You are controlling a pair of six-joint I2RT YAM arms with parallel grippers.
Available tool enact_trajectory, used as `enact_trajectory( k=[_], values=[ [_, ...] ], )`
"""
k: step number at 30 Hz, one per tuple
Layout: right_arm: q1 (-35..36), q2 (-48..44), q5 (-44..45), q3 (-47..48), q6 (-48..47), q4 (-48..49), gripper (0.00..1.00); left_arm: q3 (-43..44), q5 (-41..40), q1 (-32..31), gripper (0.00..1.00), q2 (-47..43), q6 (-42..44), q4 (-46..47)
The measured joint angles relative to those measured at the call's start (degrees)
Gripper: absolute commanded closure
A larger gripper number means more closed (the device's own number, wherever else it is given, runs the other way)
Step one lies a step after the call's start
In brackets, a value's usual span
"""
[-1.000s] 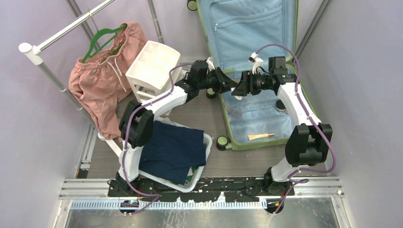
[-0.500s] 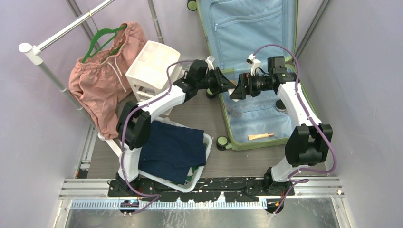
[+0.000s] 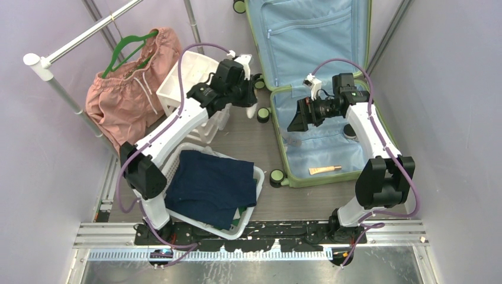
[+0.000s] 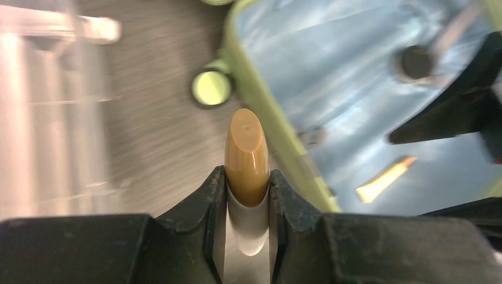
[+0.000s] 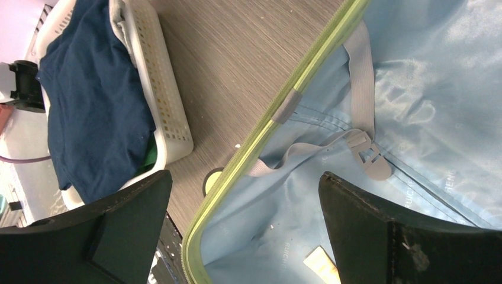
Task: Open, take out, and arrange the luggage
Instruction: Place the personal item in the drawer.
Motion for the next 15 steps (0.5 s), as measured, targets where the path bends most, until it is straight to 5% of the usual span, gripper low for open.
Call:
enact_trajectory(
  k=[15],
  values=[
    [0.0, 0.7, 1.6, -0.5, -1.0, -0.3, 0.00, 8.4, -28.0, 0.0, 1.00, 0.5, 30.5, -15.7]
  ],
)
